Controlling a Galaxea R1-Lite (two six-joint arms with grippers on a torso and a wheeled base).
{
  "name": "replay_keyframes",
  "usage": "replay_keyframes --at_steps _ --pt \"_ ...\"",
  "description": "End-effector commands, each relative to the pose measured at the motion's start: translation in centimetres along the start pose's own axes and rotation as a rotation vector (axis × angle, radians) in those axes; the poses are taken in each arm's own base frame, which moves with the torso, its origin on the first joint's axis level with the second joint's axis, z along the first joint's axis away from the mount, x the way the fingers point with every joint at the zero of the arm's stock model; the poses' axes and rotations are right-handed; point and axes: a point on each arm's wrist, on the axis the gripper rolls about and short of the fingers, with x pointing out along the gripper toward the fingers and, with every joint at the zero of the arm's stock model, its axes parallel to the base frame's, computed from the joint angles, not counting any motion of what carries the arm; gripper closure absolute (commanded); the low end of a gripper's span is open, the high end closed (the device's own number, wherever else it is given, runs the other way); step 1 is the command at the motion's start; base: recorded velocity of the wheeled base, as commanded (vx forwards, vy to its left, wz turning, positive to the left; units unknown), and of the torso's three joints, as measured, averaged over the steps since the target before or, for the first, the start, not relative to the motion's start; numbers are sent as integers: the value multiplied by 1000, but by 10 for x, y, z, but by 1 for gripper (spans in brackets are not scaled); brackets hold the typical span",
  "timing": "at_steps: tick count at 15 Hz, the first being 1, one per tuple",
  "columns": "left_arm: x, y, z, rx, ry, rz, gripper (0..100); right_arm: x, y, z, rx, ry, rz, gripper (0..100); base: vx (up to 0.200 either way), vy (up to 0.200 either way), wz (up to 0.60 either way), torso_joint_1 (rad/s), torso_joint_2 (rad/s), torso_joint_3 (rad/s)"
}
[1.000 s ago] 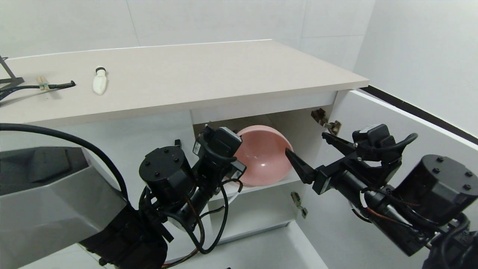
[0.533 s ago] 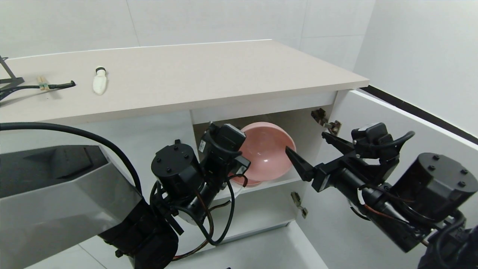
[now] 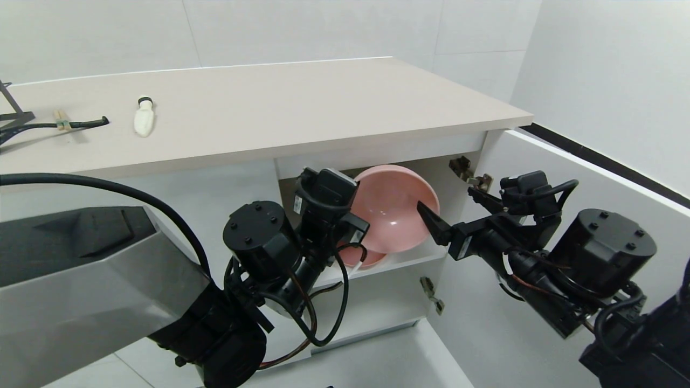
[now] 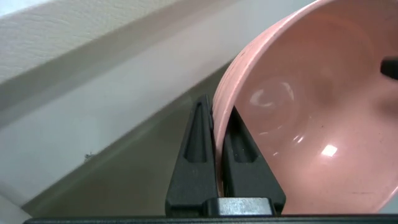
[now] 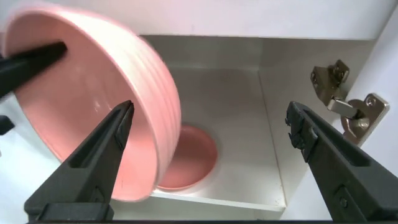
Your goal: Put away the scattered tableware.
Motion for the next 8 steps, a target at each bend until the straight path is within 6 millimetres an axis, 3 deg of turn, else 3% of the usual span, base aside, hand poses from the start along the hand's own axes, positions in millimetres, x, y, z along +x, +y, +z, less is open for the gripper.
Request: replay_keyframes --at_steps 1,7,8 --pt "2 0 6 -28 -22 7 100 1 1 -1 -1 4 2 0 0 0 0 0 0 0" --pt "3 -5 11 -74 -39 -4 100 1 2 0 0 -4 5 0 0 0 0 0 0 0" --pt "3 -5 11 -74 -41 -3 100 -1 2 -1 1 4 8 100 0 0 0 0 0 0"
